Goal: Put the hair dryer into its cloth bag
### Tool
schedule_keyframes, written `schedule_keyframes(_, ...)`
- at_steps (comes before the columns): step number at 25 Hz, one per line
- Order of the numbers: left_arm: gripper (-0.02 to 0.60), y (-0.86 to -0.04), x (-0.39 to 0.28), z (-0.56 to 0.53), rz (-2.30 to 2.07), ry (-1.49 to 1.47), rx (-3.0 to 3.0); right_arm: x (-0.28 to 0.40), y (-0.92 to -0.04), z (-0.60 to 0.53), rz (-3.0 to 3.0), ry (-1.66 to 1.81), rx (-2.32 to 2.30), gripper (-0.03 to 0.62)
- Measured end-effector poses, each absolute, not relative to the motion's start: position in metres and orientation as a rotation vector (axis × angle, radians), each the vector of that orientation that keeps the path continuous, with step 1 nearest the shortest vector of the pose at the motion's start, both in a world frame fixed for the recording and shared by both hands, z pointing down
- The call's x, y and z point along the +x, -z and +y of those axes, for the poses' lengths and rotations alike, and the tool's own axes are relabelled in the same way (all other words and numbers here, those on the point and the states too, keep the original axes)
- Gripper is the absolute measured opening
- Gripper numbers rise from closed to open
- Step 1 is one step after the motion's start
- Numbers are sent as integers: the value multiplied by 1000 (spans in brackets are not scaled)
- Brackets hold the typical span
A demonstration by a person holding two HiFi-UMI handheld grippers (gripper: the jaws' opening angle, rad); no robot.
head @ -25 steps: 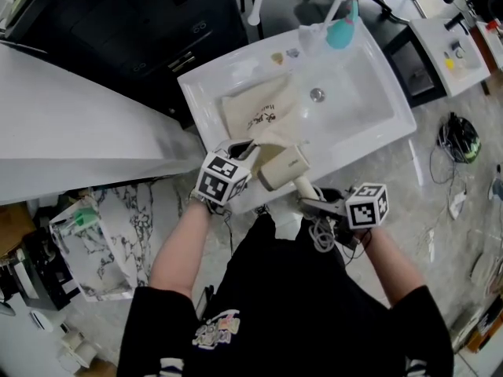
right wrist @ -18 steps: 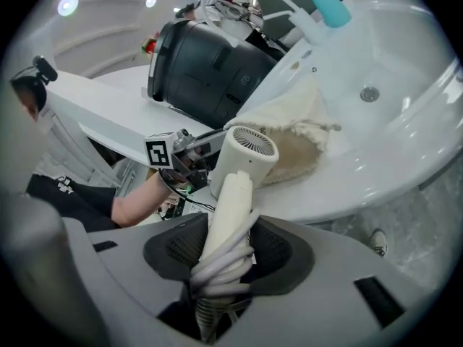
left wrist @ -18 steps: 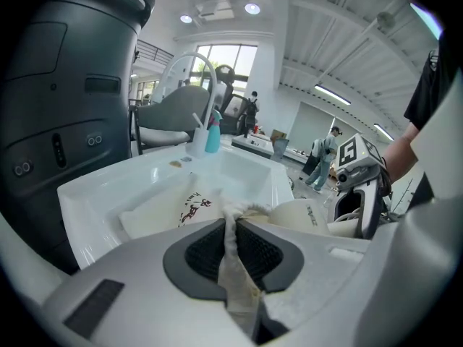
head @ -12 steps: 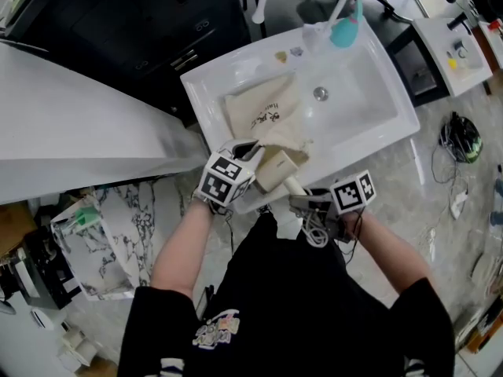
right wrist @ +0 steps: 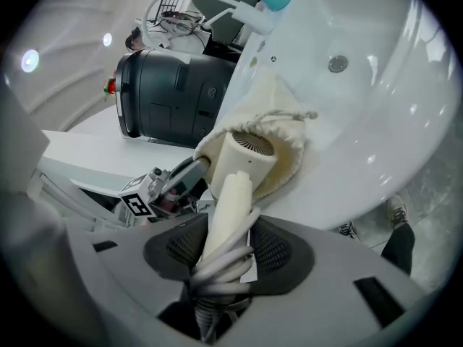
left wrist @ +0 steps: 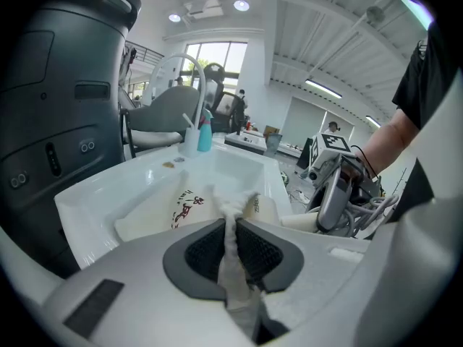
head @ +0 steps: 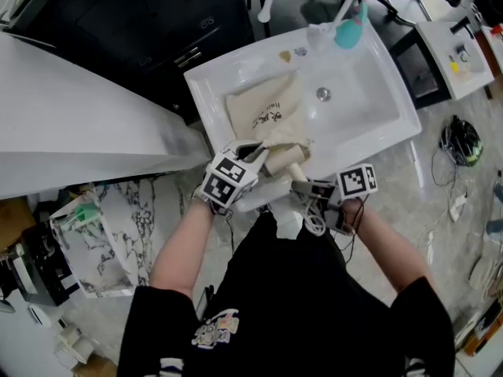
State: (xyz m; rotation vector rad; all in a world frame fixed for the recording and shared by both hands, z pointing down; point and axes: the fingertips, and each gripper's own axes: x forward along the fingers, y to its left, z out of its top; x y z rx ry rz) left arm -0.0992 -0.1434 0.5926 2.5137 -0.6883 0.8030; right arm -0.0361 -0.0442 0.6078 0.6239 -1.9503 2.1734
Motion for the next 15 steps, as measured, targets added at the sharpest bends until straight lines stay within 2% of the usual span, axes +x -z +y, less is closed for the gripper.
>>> schedule_keyframes(15,37,-585,-95,-144,-694,-774,2514,-55,-633,-105,-2055,-1888,747,181)
